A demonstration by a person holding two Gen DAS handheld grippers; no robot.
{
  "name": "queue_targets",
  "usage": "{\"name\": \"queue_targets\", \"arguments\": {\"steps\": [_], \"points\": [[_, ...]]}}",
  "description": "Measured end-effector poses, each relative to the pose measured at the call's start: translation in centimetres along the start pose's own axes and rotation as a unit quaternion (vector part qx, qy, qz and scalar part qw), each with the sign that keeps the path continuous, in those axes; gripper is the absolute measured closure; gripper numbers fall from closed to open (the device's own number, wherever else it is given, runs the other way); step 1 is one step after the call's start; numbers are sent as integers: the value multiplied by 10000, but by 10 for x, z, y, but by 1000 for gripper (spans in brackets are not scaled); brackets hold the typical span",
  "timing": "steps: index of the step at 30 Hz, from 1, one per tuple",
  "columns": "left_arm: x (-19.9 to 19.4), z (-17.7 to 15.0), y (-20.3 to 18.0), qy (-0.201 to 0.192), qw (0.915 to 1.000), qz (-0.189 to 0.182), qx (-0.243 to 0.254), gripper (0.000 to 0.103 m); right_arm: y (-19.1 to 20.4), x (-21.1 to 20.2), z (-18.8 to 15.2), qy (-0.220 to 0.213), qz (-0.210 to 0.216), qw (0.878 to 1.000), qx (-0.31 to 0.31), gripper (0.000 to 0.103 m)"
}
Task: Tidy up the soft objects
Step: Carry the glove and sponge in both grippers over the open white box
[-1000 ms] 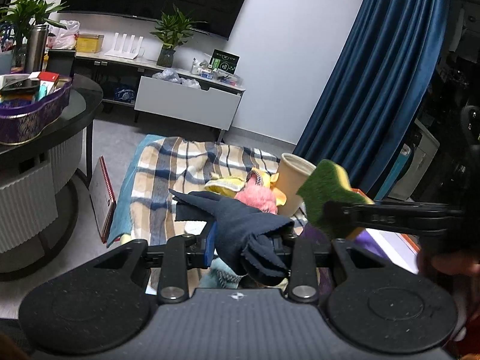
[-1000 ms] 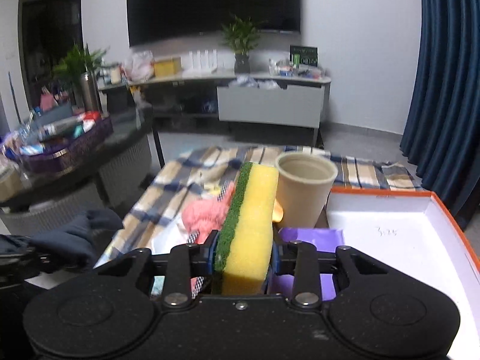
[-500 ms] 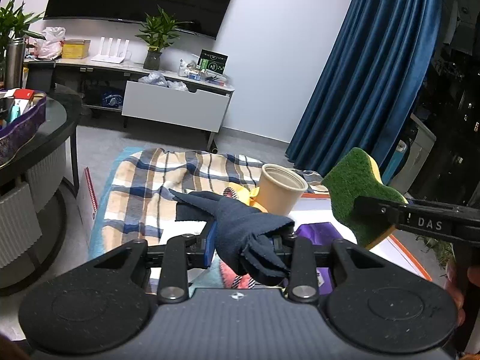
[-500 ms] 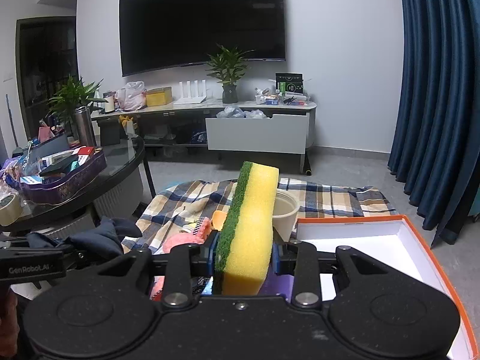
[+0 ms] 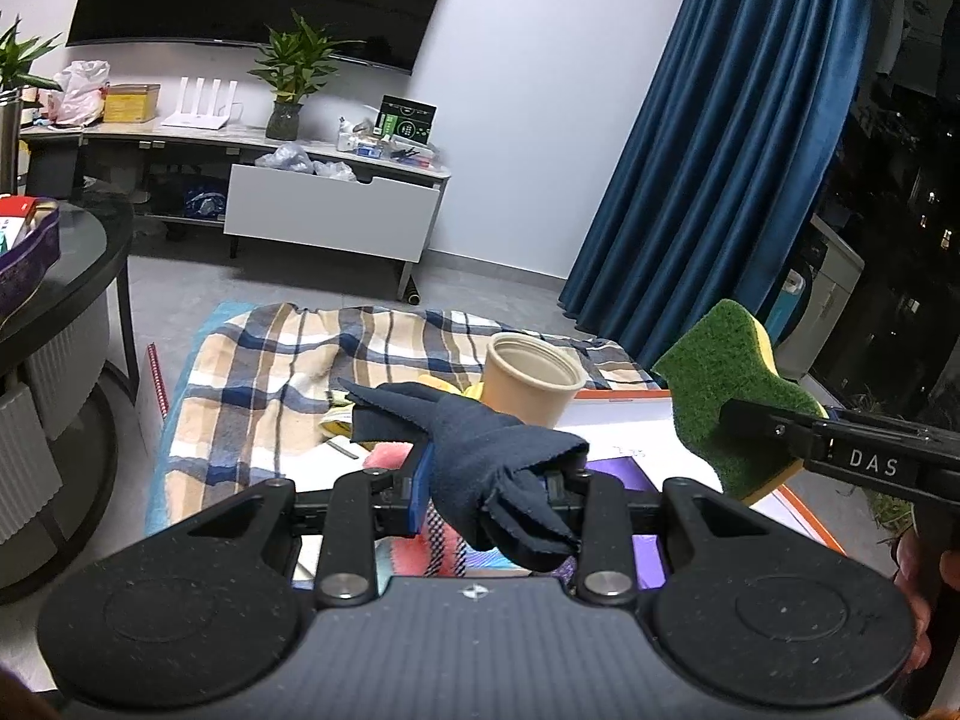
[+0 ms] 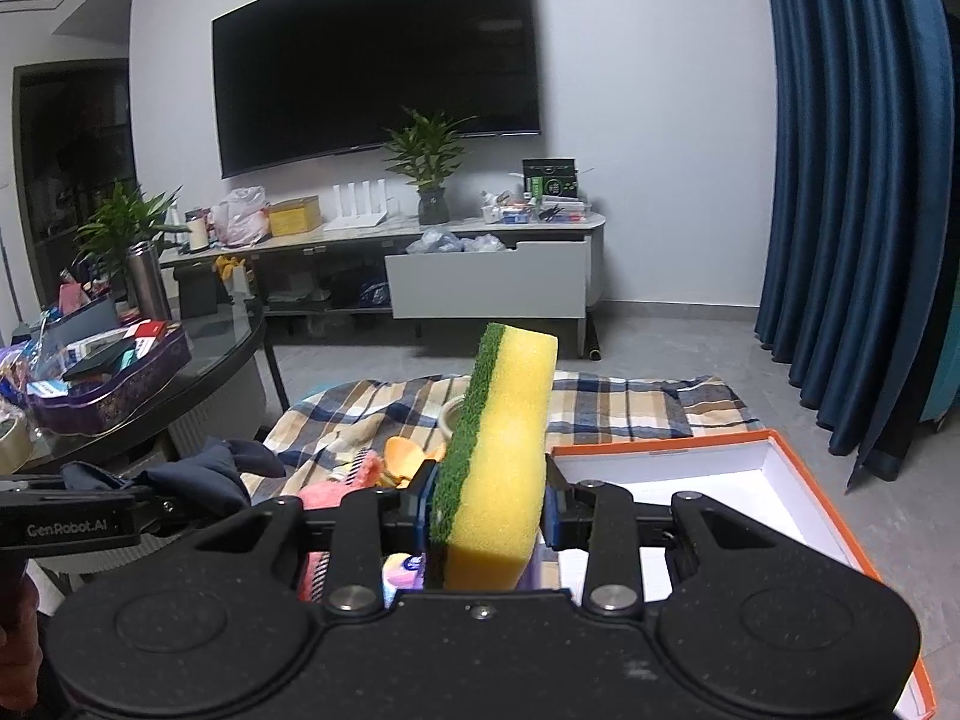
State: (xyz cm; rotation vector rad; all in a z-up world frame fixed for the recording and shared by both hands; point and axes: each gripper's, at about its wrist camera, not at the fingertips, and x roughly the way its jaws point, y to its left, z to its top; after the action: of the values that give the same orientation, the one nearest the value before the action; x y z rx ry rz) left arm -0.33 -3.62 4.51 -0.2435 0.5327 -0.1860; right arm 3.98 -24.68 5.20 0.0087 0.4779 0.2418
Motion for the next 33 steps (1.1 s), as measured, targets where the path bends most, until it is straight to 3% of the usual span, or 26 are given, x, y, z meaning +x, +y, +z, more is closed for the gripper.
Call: {"name": "queue_targets", "arguments": {"steps": [33], "points": [[49, 14, -69, 234, 9970, -520, 521, 69, -74, -9, -8, -35, -515, 9975, 491, 63]]}}
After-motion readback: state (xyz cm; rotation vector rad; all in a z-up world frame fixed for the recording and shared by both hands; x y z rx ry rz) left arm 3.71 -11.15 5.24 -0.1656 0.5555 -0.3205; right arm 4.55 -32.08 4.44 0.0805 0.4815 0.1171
